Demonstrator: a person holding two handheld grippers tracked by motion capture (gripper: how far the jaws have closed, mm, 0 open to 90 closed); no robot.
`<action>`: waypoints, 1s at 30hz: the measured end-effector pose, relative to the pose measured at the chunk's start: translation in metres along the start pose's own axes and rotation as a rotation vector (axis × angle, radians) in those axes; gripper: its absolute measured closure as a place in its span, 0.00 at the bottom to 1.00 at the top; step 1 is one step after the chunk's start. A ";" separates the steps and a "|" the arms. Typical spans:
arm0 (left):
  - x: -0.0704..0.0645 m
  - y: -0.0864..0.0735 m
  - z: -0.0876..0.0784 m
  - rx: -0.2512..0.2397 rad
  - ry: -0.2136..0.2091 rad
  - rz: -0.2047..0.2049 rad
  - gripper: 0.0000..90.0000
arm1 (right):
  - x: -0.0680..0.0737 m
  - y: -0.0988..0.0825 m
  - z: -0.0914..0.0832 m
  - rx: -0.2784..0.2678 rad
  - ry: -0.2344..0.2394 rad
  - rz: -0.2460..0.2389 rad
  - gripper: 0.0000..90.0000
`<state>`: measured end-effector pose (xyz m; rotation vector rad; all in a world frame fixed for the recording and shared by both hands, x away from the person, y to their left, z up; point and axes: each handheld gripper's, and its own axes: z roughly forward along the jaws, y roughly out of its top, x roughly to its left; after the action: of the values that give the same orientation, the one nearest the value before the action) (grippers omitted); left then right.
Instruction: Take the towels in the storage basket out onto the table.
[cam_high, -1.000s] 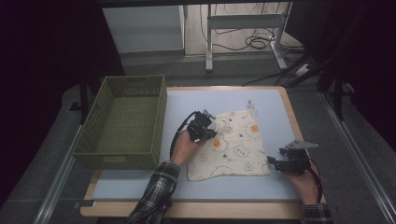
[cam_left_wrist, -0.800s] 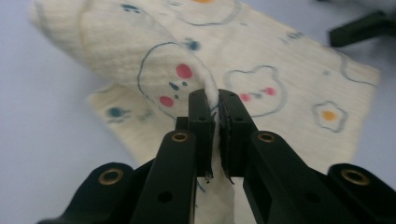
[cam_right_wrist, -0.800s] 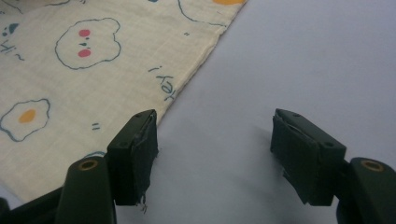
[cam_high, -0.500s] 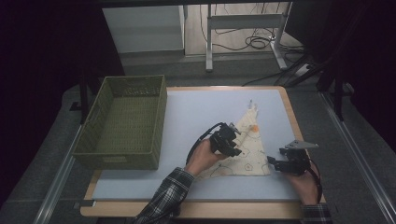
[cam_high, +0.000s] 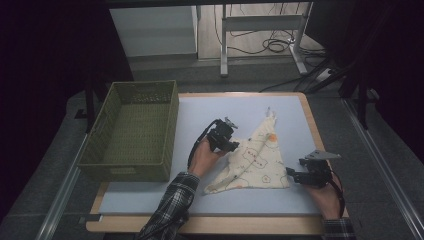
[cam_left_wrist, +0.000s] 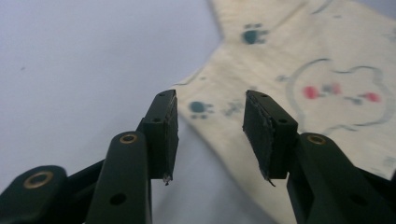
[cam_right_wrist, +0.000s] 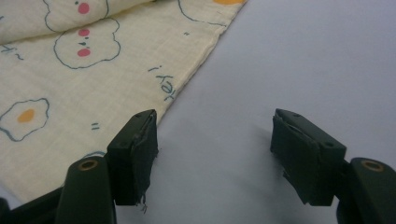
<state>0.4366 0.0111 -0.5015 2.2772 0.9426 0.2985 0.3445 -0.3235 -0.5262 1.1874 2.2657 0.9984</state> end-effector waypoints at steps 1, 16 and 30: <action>0.002 -0.001 0.003 -0.001 0.006 -0.001 0.62 | 0.000 0.000 0.000 0.000 0.000 0.000 0.36; 0.000 0.004 0.024 0.035 0.008 0.030 0.97 | 0.001 0.000 0.000 0.002 -0.009 -0.011 0.36; 0.055 0.023 -0.014 0.034 0.255 -0.030 0.97 | 0.001 0.000 0.001 0.001 -0.009 -0.013 0.36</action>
<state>0.4831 0.0437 -0.4781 2.2899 1.1153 0.5738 0.3441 -0.3223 -0.5267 1.1742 2.2639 0.9859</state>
